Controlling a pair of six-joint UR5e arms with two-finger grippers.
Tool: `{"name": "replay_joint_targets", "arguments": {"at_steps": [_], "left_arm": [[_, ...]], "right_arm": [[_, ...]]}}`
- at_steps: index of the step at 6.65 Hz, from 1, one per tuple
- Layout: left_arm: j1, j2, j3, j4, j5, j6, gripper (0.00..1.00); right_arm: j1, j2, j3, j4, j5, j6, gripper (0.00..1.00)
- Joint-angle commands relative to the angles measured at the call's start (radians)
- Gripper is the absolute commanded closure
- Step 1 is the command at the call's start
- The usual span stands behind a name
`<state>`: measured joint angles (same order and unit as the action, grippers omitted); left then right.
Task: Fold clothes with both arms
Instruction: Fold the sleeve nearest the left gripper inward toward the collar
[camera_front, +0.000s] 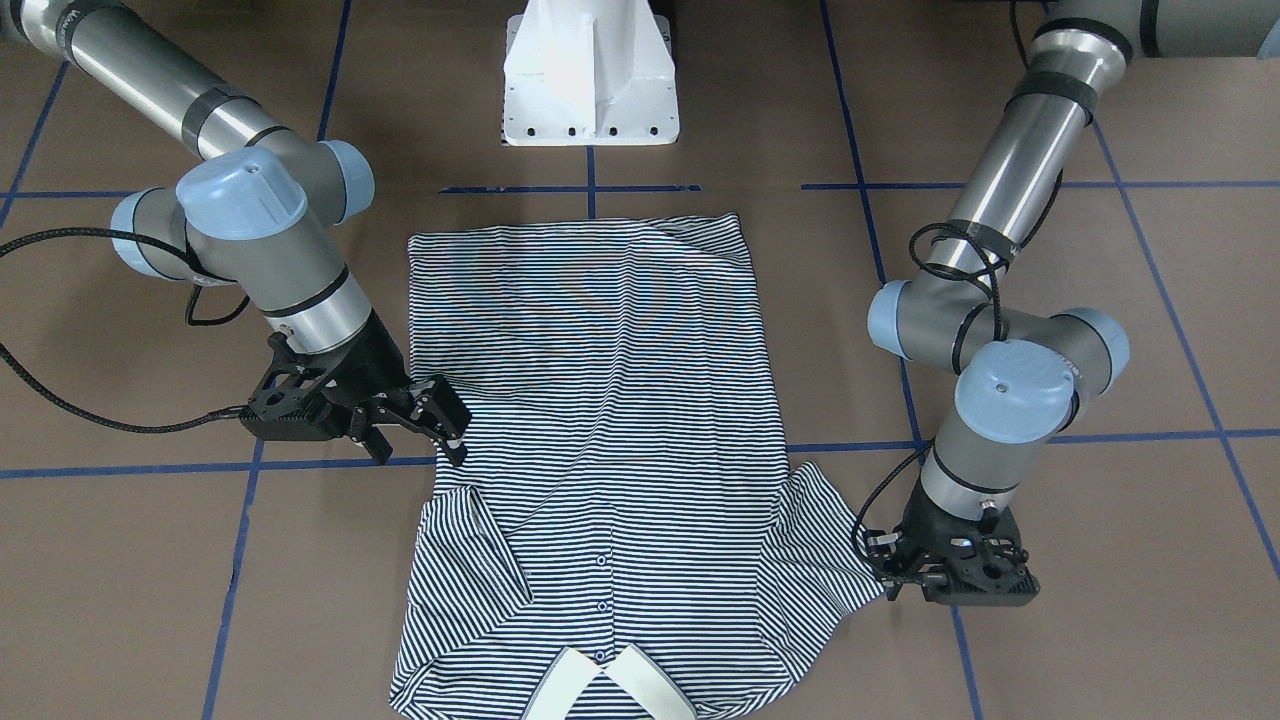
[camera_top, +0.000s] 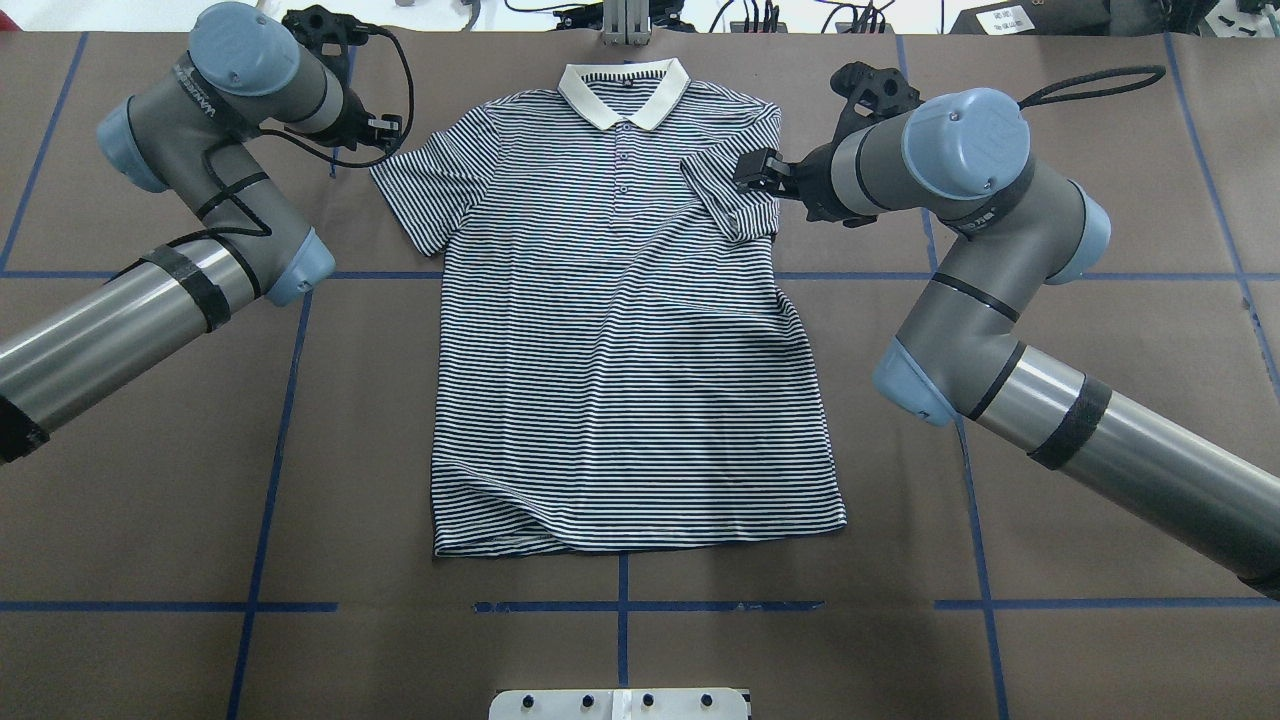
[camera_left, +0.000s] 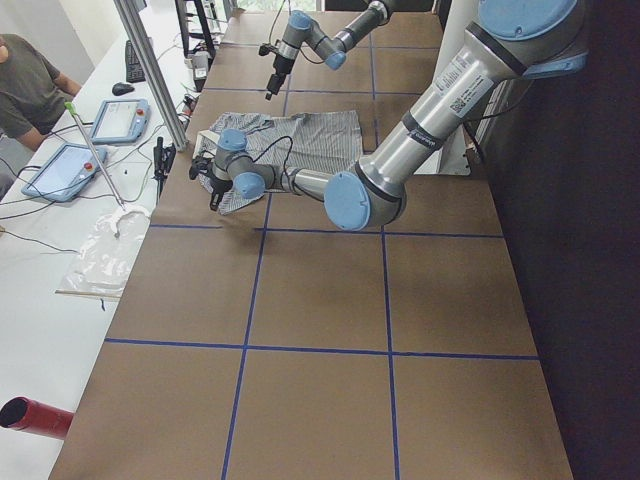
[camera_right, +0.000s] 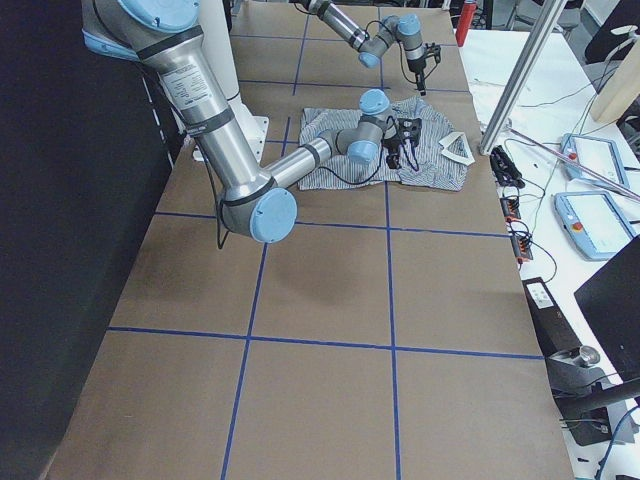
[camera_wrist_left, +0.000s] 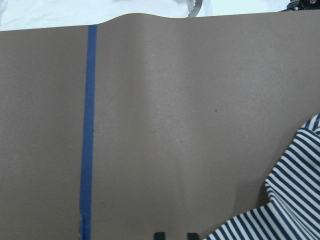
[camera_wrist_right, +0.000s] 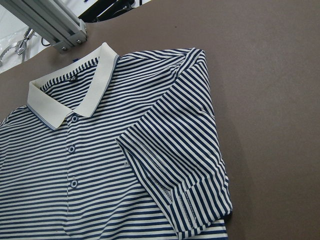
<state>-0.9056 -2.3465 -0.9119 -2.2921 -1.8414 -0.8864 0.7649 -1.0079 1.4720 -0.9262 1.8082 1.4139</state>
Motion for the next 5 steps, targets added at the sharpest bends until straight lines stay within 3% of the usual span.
{"name": "replay_joint_targets", "arguments": {"at_steps": [1,2,4,5], "left_arm": [[0.034,0.001,0.002,-0.003,0.001,-0.042,0.38],[0.037,0.006,0.004,-0.003,0.001,-0.042,0.41],[0.036,0.006,0.007,-0.001,0.002,-0.042,0.93],[0.033,0.004,0.007,0.002,0.001,-0.043,1.0]], "right_arm": [[-0.001,-0.001,0.004,0.001,-0.001,0.0,0.0],[-0.001,0.0,0.004,0.001,-0.001,0.0,0.0],[-0.001,0.0,0.005,0.001,-0.001,0.0,0.0],[-0.001,-0.001,0.005,0.001,-0.001,0.0,0.0]]}}
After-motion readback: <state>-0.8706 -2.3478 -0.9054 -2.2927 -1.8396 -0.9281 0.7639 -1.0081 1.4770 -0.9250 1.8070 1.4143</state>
